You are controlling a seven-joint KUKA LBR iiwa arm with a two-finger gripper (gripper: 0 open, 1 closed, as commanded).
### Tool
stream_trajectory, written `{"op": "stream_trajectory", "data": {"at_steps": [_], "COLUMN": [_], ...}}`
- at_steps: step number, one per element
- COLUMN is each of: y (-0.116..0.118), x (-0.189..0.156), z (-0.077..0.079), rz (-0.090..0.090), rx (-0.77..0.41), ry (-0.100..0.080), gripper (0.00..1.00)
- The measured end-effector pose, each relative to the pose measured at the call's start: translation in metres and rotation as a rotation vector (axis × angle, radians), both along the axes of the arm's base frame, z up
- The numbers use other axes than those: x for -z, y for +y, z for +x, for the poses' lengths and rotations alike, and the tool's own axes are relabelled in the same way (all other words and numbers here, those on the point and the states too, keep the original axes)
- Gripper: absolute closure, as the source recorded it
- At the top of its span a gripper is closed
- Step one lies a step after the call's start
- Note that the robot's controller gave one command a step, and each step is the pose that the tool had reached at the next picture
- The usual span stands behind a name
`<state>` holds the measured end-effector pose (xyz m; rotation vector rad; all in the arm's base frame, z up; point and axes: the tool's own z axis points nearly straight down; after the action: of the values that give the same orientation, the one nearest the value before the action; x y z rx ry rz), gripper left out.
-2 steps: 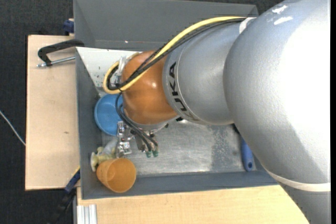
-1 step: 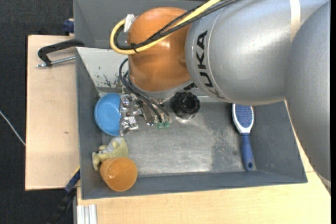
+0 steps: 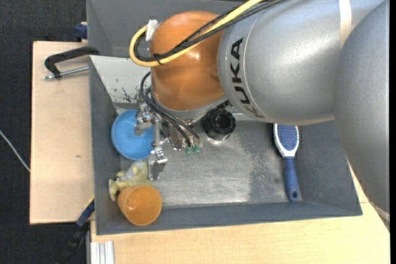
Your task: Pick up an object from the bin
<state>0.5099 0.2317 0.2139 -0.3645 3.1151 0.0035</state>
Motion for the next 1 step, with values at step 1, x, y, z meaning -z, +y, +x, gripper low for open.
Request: {"op": "stream_trajectory", "data": {"at_steps": [1], "y": [-0.0068], "x": [0.1388], "z": [0.0208], "rz": [-0.003], "rx": [-0.068], "ry": [0.006], "gripper": [0.00]}}
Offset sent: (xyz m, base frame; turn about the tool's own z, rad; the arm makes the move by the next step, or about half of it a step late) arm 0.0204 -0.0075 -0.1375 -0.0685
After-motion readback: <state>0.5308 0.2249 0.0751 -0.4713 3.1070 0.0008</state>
